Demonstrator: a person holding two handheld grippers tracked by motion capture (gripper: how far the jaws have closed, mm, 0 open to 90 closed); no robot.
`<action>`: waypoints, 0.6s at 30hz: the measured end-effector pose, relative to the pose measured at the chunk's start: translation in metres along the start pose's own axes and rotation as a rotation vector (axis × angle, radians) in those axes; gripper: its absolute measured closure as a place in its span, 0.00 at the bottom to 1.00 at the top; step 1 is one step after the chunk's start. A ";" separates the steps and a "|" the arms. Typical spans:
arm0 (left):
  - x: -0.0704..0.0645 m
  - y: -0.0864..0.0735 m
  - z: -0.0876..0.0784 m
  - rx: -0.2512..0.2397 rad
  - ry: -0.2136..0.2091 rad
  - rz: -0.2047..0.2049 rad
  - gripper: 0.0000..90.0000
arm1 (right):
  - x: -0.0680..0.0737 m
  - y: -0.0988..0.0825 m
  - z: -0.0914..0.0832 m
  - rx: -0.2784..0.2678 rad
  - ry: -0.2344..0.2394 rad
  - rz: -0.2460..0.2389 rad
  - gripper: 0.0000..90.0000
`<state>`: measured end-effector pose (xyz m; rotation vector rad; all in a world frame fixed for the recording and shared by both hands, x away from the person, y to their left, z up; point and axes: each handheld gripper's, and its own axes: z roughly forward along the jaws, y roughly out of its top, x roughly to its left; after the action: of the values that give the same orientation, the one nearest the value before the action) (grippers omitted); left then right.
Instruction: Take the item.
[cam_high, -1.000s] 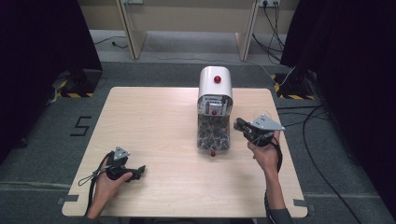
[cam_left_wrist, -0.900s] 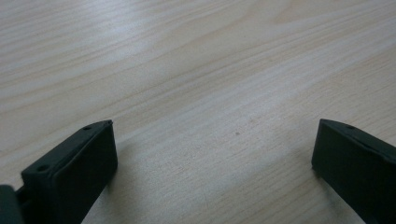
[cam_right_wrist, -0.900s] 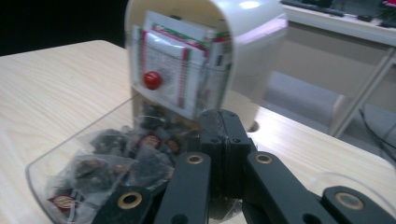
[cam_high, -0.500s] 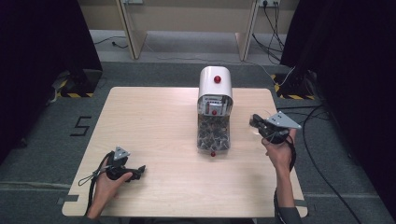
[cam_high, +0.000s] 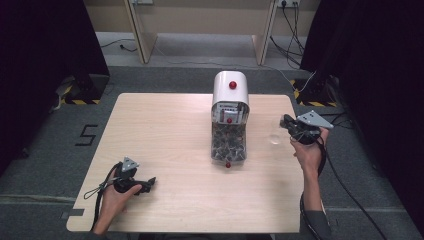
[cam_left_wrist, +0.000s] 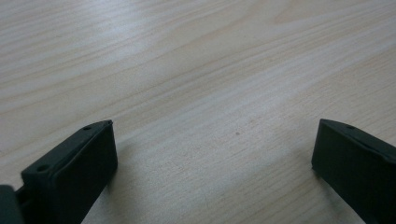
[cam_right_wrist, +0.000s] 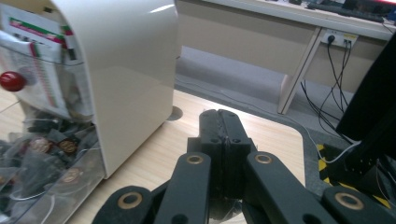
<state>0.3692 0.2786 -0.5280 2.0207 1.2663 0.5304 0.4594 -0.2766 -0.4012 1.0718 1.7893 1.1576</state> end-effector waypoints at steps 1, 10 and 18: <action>0.000 0.000 0.000 0.000 0.000 0.000 0.00 | -0.002 0.000 0.001 0.007 -0.004 0.003 1.00; 0.000 0.000 0.000 0.000 0.000 -0.001 0.00 | -0.009 0.000 0.017 0.034 -0.028 0.007 1.00; 0.000 0.000 0.000 0.000 -0.001 -0.002 0.00 | -0.012 -0.003 0.029 0.061 -0.037 0.016 1.00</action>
<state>0.3691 0.2785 -0.5280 2.0197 1.2675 0.5291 0.4887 -0.2787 -0.4118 1.1375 1.8004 1.0915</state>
